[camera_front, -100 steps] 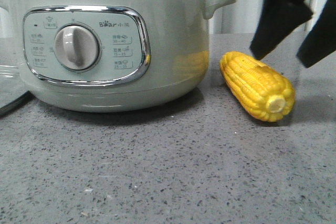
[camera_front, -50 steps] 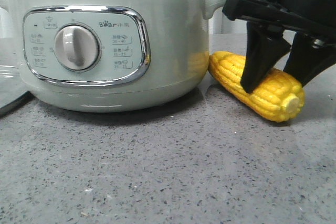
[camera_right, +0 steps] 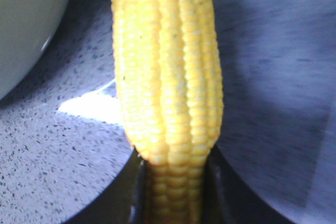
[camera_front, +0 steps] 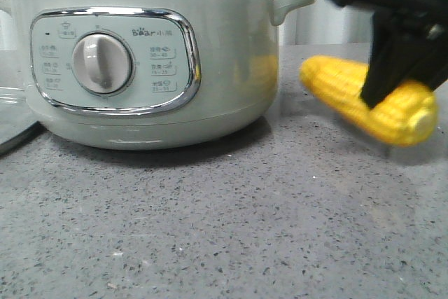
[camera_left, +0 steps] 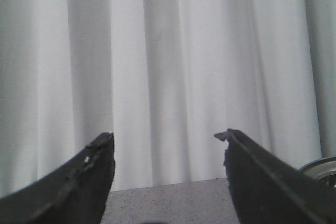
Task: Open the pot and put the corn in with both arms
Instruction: 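Lift the corn cob and carry it over the open pot, then lower the corn cob into the pot and open the right gripper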
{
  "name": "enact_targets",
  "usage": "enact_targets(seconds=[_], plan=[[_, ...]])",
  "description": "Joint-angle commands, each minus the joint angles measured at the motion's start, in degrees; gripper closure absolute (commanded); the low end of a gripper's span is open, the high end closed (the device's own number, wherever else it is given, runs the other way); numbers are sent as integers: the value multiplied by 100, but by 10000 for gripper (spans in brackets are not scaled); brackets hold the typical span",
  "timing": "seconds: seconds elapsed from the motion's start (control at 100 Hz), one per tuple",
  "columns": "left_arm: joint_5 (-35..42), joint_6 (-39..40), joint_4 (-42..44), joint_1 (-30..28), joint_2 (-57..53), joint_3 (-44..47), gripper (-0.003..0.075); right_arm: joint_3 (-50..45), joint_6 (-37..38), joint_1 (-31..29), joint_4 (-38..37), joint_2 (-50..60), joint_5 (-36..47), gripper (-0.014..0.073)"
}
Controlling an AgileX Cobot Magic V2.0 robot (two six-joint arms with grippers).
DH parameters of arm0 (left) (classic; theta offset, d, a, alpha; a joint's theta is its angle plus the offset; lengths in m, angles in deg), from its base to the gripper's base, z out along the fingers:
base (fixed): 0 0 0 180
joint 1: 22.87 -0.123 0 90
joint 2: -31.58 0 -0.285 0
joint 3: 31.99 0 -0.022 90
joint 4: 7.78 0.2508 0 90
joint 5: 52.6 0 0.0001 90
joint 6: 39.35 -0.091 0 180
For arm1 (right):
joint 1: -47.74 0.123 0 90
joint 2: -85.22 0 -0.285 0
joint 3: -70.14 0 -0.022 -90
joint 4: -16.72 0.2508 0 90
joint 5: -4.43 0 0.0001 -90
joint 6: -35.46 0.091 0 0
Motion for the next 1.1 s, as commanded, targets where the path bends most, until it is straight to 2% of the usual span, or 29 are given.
enact_targets(seconds=[0.0,0.25,0.41,0.53,0.65,0.85,0.98,1.089], plan=[[384,3,22,35,1,-168,310,162,-11,-253,-57,491,24,667],[384,3,22,35,1,-168,310,326,-11,-472,-135,1340,-4,667],[384,3,22,35,1,-168,310,821,-11,-438,-89,1514,31,667],[384,3,22,35,1,-168,310,1243,-96,-412,235,1501,242,667],[384,3,22,35,1,-168,310,1631,-347,15,661,1299,385,667],[395,3,22,35,1,-168,310,2162,-372,1308,715,520,986,667],[395,3,22,35,1,-168,310,2608,-372,1914,447,-112,1256,667],[404,3,22,35,1,-168,310,3011,-372,2069,192,-633,1242,665]])
